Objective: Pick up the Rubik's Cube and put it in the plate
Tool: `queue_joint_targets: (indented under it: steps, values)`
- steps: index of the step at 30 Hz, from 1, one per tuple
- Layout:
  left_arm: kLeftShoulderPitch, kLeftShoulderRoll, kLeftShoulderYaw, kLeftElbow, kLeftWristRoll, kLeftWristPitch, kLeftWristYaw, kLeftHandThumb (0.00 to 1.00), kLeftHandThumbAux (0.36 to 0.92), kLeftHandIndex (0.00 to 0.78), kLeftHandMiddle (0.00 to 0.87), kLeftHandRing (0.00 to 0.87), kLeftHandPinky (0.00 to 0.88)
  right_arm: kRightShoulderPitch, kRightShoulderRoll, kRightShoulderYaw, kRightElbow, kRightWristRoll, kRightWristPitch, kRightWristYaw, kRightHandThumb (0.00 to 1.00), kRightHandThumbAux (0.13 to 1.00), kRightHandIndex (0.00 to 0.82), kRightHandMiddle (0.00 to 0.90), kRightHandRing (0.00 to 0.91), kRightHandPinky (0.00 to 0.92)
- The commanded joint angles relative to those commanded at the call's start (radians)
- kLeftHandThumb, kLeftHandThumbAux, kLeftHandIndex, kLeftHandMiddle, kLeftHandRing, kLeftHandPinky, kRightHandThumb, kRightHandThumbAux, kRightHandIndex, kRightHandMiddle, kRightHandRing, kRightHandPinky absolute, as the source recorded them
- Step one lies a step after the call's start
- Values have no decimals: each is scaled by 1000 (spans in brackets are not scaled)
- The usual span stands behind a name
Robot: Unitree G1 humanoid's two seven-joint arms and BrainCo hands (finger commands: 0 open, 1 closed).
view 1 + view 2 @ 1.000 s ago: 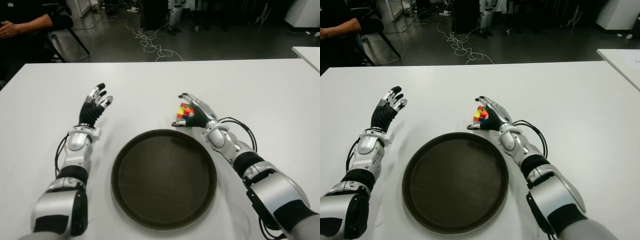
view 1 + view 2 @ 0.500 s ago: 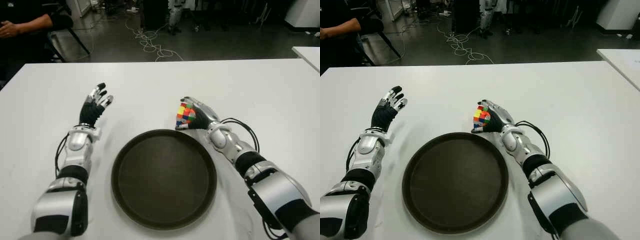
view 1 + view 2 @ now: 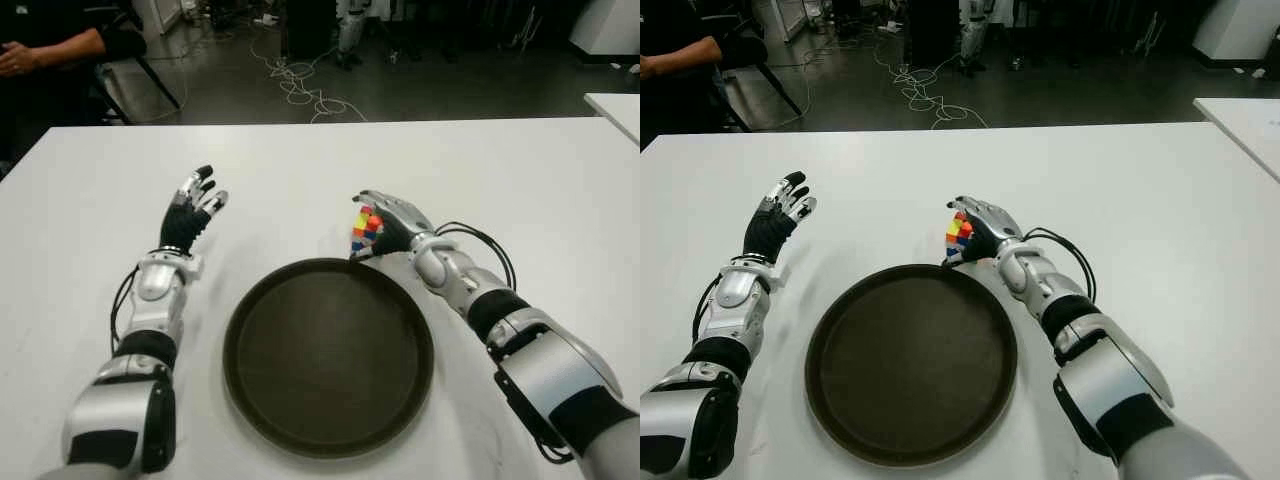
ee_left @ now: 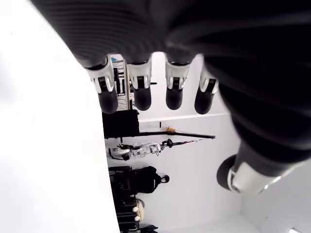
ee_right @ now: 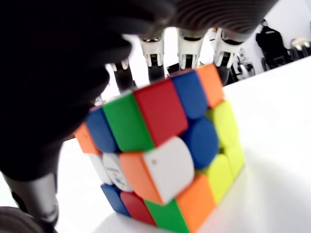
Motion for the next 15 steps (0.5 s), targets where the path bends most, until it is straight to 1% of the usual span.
queue_joint_targets:
  steps: [7, 15]
  values:
    - [1, -3, 4, 1, -8, -3, -6, 0, 622, 0, 22, 0, 0, -1, 4, 12, 0, -2, 8, -13, 0, 765, 106, 99, 110, 115]
    - [0, -3, -1, 1, -2, -5, -6, 0, 636, 0, 24, 0, 0, -2, 7, 14, 4, 3, 15, -11, 0, 764, 102, 101, 108, 107]
